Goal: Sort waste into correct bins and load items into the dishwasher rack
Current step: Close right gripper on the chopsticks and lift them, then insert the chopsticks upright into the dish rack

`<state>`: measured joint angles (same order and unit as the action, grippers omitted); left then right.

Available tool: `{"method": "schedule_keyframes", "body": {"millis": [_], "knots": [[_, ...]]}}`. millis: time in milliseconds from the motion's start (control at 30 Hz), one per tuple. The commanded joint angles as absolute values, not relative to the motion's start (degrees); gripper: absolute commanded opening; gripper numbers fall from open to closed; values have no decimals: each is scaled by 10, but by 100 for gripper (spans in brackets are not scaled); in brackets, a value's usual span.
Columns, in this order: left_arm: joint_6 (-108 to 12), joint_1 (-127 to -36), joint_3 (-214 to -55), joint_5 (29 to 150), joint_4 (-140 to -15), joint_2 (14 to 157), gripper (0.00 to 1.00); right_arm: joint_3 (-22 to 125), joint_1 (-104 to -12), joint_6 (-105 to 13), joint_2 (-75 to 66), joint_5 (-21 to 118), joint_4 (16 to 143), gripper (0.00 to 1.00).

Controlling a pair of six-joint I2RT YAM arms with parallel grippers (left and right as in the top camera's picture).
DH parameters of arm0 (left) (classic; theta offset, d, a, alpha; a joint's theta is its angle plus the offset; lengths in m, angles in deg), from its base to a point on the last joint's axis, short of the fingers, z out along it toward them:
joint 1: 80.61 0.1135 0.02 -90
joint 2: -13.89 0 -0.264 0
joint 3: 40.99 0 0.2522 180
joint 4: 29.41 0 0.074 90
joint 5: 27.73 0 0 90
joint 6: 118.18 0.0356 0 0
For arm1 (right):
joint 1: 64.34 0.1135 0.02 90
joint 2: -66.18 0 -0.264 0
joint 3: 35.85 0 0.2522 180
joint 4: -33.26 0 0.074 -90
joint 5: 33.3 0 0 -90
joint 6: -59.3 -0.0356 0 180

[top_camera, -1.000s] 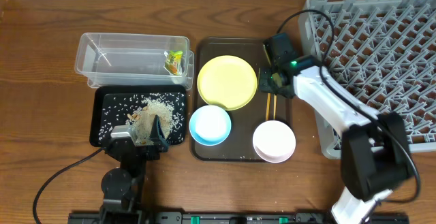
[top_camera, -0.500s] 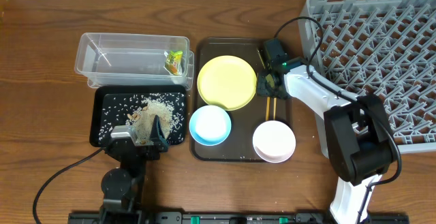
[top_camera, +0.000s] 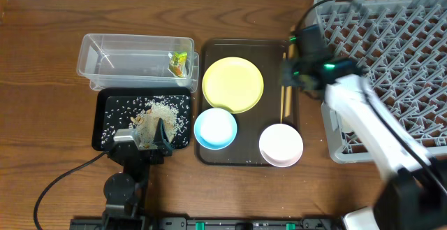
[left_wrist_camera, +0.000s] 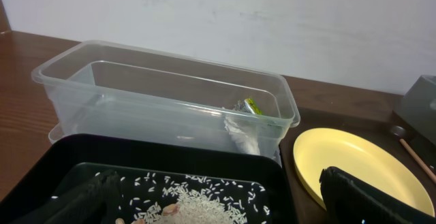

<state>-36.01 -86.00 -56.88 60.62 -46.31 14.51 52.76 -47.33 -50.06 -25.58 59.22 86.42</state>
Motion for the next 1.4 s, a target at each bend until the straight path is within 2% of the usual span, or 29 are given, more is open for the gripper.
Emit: {"method": "schedule_keyframes", "body": {"millis": [0, 300, 600, 633, 700, 733, 767, 967, 1100, 1200, 1367], "knots": [[-357, -858, -550, 608, -471, 141, 95, 529, -524, -404, -230, 599, 861, 1], [-357, -858, -550, 608, -472, 141, 95, 529, -620, -224, -280, 599, 779, 1], [-357, -858, -550, 608, -472, 141, 95, 529, -642, -199, -323, 543, 761, 1], [-357, -858, -550, 608, -472, 141, 95, 529, -640, -200, -325, 531, 765, 7], [-357, -858, -550, 608, -471, 141, 95, 529, -635, -222, -325, 520, 773, 42], [-357, -858, -550, 608, -472, 141, 95, 529, -632, -244, -320, 519, 776, 50], [-357, -858, -550, 608, -472, 141, 95, 529, -627, -271, -313, 517, 782, 53], [-357, -858, -550, 608, -472, 141, 95, 529, -572, -374, -267, 429, 854, 49], [-357, -858, -550, 608, -472, 141, 95, 521, -495, -432, -276, 438, 907, 48], [-357, -858, -550, 608, -471, 141, 95, 495, -434, -519, -295, 505, 909, 45], [-357, -858, -550, 608, -471, 141, 95, 459, -378, -654, -351, 712, 886, 38]]}}
